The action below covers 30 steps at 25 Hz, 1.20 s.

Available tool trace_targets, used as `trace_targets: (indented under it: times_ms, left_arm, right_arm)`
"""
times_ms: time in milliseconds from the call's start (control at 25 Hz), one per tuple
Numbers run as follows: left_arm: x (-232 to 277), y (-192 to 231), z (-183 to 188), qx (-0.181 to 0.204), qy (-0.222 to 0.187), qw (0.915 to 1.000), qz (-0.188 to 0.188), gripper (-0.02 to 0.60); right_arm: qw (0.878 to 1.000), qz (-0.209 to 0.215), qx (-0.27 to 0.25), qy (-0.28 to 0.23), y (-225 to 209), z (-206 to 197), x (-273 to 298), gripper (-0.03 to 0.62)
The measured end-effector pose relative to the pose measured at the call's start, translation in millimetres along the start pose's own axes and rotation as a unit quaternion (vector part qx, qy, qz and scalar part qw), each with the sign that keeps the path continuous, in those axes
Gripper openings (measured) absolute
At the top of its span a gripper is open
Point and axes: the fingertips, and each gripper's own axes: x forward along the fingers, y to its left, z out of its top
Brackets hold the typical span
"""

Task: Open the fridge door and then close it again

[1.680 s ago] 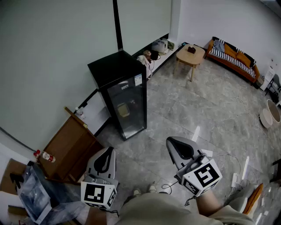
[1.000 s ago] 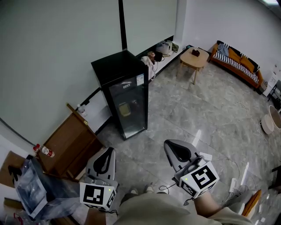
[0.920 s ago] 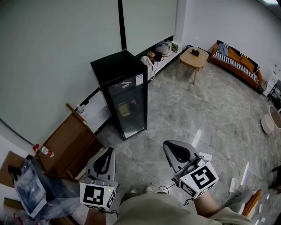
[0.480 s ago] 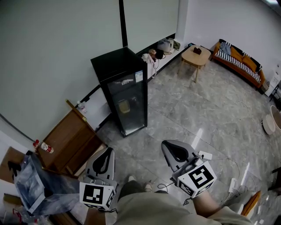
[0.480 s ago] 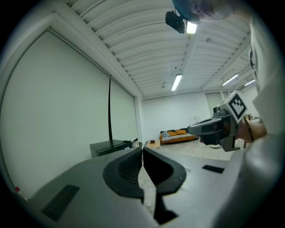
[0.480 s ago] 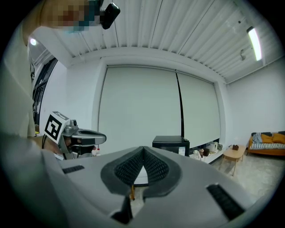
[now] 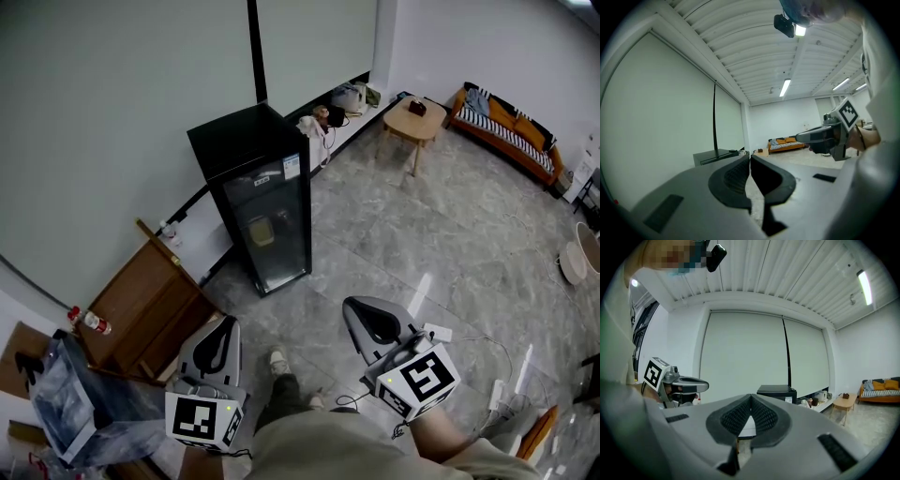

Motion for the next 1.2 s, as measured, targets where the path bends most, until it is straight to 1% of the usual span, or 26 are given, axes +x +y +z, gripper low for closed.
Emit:
trace_targets:
  times_ms: [240,560,880,1200]
  left_arm:
    - [20.5,15.7,-5.8,-0.003,0.006,1.0000,0.000,0.012]
    - [61.5,51.6,-14.9,-0.008,0.016,0.9998,-0.001,0.012]
    - [119.7,106.3,-16.8,-0.012,0.022,0.9997,-0.007,0.012]
    - [175.2,169.1,-13.2,-0.009,0.020,0.9996,-0.018,0.012]
  right_arm:
    - [1.000,0.004,-0.004,0.007,-10.9,0.2,23.6,-0.003]
    - [1.000,0.017,-0.003,0.026,-24.4,-6.5,78.3,-0.003]
    - [0.999,0.016,-0.004,0.033,-49.8,0.2,152.3,-0.003]
    - [0.999,0.005,-0.006,0.039,-70.6,14.9,226.8,-0.003]
